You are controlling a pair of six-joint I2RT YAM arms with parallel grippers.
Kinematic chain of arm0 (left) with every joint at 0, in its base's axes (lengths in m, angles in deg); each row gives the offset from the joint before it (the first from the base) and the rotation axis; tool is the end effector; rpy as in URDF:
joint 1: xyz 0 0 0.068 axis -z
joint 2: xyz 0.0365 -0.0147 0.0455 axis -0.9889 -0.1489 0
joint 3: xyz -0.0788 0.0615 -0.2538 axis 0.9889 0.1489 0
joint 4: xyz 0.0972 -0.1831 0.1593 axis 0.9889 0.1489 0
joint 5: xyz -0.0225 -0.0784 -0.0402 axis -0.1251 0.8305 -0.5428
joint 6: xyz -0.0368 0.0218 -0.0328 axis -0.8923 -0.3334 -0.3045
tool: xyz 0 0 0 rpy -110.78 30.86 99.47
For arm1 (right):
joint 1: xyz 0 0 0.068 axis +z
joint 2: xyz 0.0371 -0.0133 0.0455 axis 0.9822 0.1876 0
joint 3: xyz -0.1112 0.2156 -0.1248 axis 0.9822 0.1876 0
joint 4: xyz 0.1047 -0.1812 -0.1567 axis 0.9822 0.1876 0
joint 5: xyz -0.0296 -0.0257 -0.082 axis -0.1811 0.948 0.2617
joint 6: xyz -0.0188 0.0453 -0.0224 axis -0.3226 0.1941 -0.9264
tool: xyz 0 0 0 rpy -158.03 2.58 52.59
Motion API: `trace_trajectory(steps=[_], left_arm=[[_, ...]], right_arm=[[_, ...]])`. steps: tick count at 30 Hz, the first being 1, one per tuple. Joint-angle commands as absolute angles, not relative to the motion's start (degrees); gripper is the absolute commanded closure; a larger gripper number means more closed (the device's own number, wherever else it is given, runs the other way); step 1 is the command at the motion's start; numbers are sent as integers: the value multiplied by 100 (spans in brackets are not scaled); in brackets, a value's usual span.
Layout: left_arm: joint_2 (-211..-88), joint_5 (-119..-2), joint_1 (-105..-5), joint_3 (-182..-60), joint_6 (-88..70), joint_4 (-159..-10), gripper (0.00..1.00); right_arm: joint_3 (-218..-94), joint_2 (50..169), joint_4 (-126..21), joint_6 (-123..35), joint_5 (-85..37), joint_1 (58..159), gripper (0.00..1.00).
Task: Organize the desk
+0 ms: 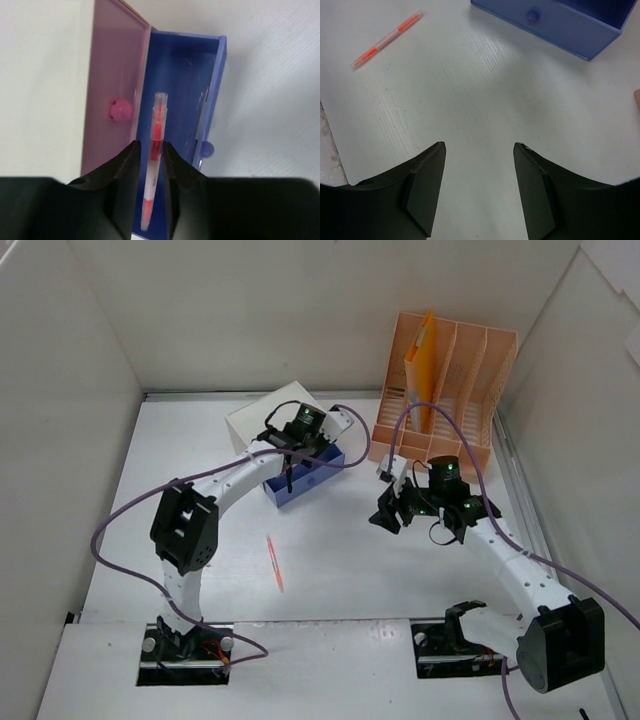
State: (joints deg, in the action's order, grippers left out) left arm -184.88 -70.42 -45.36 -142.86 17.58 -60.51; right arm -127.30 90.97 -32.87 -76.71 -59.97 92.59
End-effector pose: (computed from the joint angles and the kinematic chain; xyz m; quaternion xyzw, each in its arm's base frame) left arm 0.3654 -0.2649 0.2792 0.3858 0.8144 -0.0647 0.4286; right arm 0.2199 0.0778 0.2805 -0.4367 0.7223 0.2840 0.4549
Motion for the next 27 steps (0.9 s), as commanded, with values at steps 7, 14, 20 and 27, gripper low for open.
trace_trajectory(steps=[7,14,20,27], left_arm=[[-18181,-6954,-4654,-14928,1473,-6258,33],[-16884,-6945,-4487,-14684,702,-6065,33],[-14343,-6936,-4724,-12532,-1536,-5863,33],[-11179,-7392,-4980,-9894,-3445,-4888,30]], right_arm=[[-12688,8991,-3410,-8236,-6260,9254,42],[-12671,8947,-3172,-9212,-6235,9904,48],[-12995,9656,-3304,-8485,-5331,11546,69],[-14962,11669,-2874,-6632,-4145,13531,69]])
